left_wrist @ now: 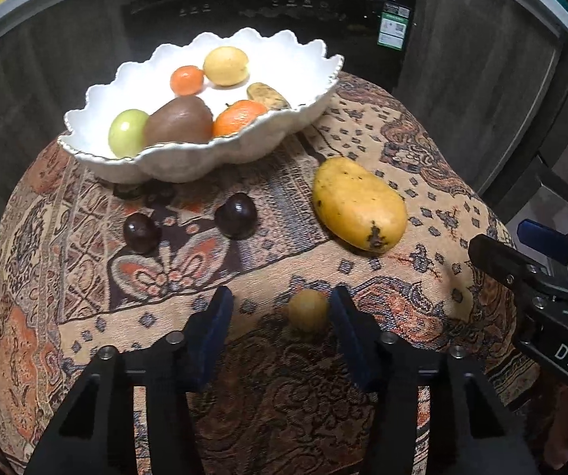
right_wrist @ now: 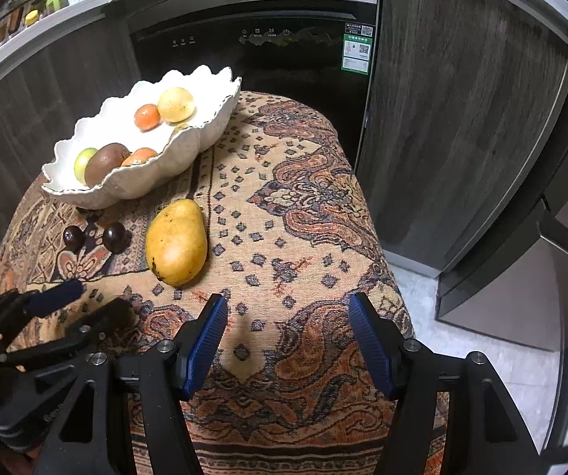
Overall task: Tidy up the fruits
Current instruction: 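Grasp the small brown round fruit with the left tool while the right tool grasps the mango, then carry the small fruit and mango over the white bowl and open both tools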
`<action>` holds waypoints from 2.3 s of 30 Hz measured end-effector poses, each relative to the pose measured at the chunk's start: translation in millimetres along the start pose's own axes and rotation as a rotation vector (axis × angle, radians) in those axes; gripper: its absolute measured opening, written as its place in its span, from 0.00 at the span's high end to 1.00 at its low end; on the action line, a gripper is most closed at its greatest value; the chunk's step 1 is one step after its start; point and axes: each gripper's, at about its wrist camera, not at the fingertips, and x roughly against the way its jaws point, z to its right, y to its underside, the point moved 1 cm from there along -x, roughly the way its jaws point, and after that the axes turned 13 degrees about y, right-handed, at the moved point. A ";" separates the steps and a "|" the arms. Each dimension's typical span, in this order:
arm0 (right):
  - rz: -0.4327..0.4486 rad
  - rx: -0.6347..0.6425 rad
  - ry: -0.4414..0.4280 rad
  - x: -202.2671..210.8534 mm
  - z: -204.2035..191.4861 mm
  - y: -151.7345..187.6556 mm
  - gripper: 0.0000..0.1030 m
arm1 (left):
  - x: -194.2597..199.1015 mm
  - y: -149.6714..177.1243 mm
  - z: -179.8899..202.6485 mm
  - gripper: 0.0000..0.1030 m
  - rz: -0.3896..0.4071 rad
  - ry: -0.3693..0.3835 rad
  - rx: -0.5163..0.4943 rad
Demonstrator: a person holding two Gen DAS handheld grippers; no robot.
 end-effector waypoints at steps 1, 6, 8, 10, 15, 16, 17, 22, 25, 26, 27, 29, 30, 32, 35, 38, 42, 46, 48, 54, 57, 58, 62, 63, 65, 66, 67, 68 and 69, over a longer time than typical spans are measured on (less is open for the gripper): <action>-0.002 -0.001 -0.003 -0.5 0.2 0.0 0.37 | -1.9 -0.2 0.8 0.61 -0.008 0.003 -0.002; -0.005 -0.006 -0.002 -2.3 1.8 -0.1 0.37 | -8.0 1.5 3.5 0.72 -0.028 0.023 -0.007; -0.007 -0.007 -0.002 -2.4 2.2 0.2 0.37 | -7.8 1.5 5.1 0.78 -0.023 0.030 -0.013; -0.008 -0.007 -0.004 -2.5 2.2 0.2 0.37 | -7.7 1.3 5.9 0.78 -0.023 0.031 -0.018; -0.004 -0.006 -0.012 1.0 0.2 -1.3 0.37 | 1.1 -1.1 2.5 0.78 0.000 0.021 -0.012; -0.002 -0.004 -0.015 2.2 -1.5 -2.4 0.37 | 2.9 -2.1 1.7 0.78 0.003 0.015 -0.013; -0.002 -0.001 -0.018 2.7 -2.9 -3.5 0.37 | 5.8 -3.3 -0.2 0.78 0.009 0.007 -0.012; 0.007 0.028 -0.026 6.3 -16.5 -11.1 0.37 | 17.2 -5.0 -14.9 0.78 0.024 -0.019 0.015; 0.013 0.047 -0.033 7.9 -26.3 -16.8 0.37 | 22.1 -5.3 -25.1 0.78 0.028 -0.031 0.035; 0.016 0.054 -0.034 8.4 -30.3 -18.8 0.37 | 24.0 -5.6 -29.9 0.78 0.030 -0.037 0.046; 0.019 0.062 -0.036 8.5 -35.3 -21.4 0.37 | 25.7 -5.8 -34.5 0.78 0.032 -0.042 0.056; 0.025 0.072 -0.036 8.1 -42.6 -26.2 0.37 | 28.2 -5.7 -42.1 0.78 0.034 -0.053 0.072; 0.028 0.077 -0.034 7.6 -46.1 -28.5 0.37 | 29.1 -5.4 -45.3 0.78 0.035 -0.057 0.079; 0.031 0.089 -0.033 4.8 -54.2 -34.2 0.37 | 32.1 -5.2 -54.2 0.78 0.041 -0.064 0.100; 0.028 0.109 -0.028 -1.3 -64.7 -41.3 0.37 | 34.0 -5.3 -64.5 0.78 0.051 -0.076 0.120; 0.017 0.128 -0.022 -9.3 -74.7 -45.4 0.37 | 33.8 -4.3 -73.1 0.78 0.052 -0.078 0.139; -0.003 0.144 -0.021 -18.9 -86.4 -45.8 0.37 | 33.9 -3.5 -81.4 0.78 0.054 -0.084 0.153; -0.018 0.157 -0.032 -26.2 -95.6 -44.6 0.37 | 33.5 -2.5 -88.5 0.78 0.053 -0.089 0.166; -0.029 0.164 -0.034 -29.8 -99.6 -44.2 0.37 | 32.3 -1.5 -92.5 0.78 0.049 -0.090 0.178; -0.048 0.180 -0.025 -39.0 -106.7 -42.7 0.48 | 30.6 -0.3 -98.4 0.78 0.043 -0.090 0.194; -0.050 0.174 -0.029 -40.0 -105.0 -43.3 0.49 | 31.6 -0.5 -97.5 0.78 0.046 -0.090 0.193; -0.051 0.173 -0.029 -40.0 -104.8 -43.2 0.49 | 32.0 -0.7 -97.0 0.78 0.047 -0.090 0.192; -0.058 0.166 -0.032 -36.9 -102.7 -43.0 0.50 | 36.4 -2.1 -93.7 0.78 0.056 -0.092 0.187; -0.056 0.164 -0.033 -35.3 -102.1 -43.2 0.50 | 37.6 -2.5 -93.0 0.78 0.058 -0.092 0.186; -0.047 0.161 -0.032 -29.1 -100.3 -43.3 0.50 | 41.2 -4.1 -91.3 0.78 0.064 -0.092 0.184; -0.043 0.157 -0.035 -25.5 -99.0 -43.7 0.50 | 43.3 -4.6 -90.7 0.78 0.067 -0.091 0.183; -0.040 0.154 -0.037 -22.6 -98.0 -44.6 0.50 | 45.7 -5.9 -89.4 0.78 0.069 -0.091 0.182; -0.035 0.150 -0.038 -18.7 -96.5 -45.7 0.50 | 47.4 -6.8 -88.4 0.78 0.071 -0.091 0.180; -0.031 0.146 -0.041 -14.6 -95.0 -47.0 0.50 | 50.0 -8.9 -87.0 0.78 0.076 -0.089 0.178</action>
